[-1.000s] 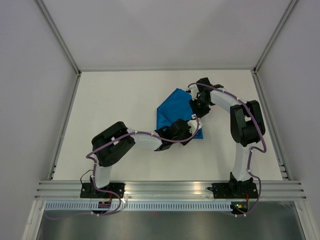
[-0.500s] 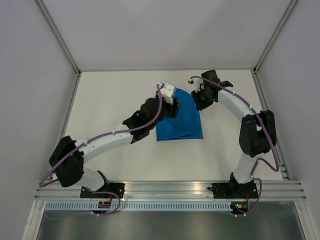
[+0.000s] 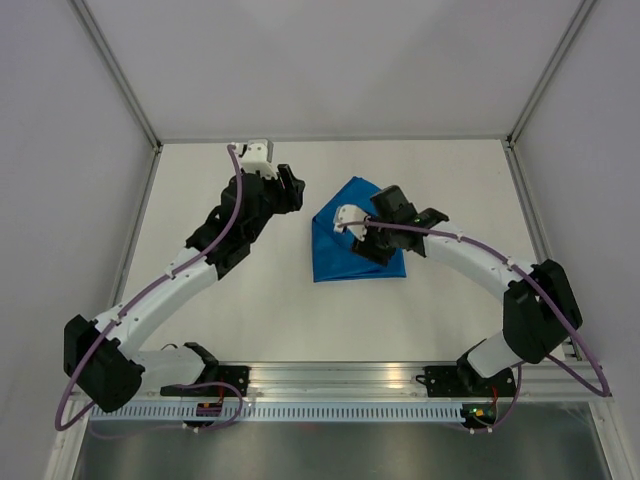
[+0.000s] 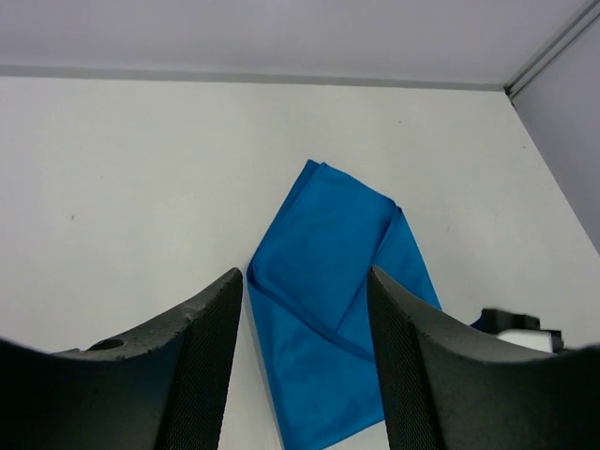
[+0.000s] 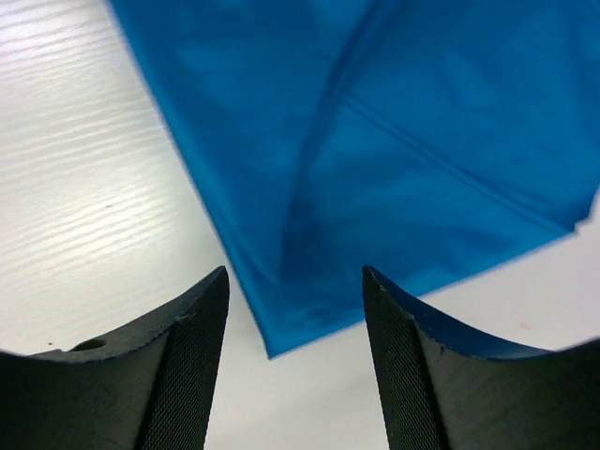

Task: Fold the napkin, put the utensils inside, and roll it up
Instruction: Roll the napkin with the utensil

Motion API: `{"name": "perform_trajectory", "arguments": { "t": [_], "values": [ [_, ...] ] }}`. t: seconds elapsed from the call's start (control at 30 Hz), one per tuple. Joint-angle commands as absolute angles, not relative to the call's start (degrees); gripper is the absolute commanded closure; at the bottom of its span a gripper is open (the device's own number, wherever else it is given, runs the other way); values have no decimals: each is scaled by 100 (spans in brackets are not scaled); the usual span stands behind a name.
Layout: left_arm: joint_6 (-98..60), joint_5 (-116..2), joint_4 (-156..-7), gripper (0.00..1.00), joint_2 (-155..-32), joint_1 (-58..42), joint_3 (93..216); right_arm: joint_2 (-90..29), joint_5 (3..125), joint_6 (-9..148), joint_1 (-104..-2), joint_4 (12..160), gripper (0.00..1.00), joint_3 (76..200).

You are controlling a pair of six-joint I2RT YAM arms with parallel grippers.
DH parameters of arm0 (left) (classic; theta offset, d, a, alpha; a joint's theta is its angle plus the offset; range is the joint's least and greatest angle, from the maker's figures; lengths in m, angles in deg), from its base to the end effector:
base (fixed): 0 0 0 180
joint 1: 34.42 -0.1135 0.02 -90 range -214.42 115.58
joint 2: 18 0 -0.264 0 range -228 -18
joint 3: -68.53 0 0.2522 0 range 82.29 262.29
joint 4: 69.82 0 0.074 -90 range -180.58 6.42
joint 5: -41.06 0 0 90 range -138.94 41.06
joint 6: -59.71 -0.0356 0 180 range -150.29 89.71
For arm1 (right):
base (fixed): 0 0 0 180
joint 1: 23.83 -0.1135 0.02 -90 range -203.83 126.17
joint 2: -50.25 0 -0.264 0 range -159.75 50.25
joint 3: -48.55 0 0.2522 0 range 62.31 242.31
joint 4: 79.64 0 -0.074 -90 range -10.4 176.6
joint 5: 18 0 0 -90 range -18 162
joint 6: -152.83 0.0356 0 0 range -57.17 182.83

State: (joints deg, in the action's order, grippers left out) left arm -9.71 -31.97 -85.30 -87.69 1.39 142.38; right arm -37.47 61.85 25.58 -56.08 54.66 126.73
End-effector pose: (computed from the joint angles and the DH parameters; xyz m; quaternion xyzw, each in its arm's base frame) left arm 0.2379 -0.1588 0.3582 0.0087 0.7706 -0.1957 0.6065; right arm 0.2676 0.1763 0.2459 -0.5636 0.7660 0.0714 0.3009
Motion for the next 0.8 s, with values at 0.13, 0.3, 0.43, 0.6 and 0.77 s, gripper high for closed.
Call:
{"name": "perform_trajectory", "arguments": {
  "t": [0.13, 0.3, 0.43, 0.6, 0.77],
  "values": [
    [-893, -3048, -9184, 39, -8401, 100, 14601, -3755, 6171, 1502, -6171, 6296, 33, 11909],
    [-946, -3092, -9219, 38, -8357, 82, 14601, -3755, 6145, 1300, -6286, 6516, 32, 11637],
    [-937, -3127, -9193, 38, -8392, 74, 14592, -3658, 6145, 1238, -6400, 6603, 31, 11461],
    [-954, -3206, -9158, 38, -8497, 82, 14618, -3842, 6163, 1133, -6453, 6735, 32, 11382],
    [-1060, -3215, -9167, 38, -8559, 82, 14610, -4132, 6233, 1001, -6453, 6999, 34, 11311]
  ]
}}
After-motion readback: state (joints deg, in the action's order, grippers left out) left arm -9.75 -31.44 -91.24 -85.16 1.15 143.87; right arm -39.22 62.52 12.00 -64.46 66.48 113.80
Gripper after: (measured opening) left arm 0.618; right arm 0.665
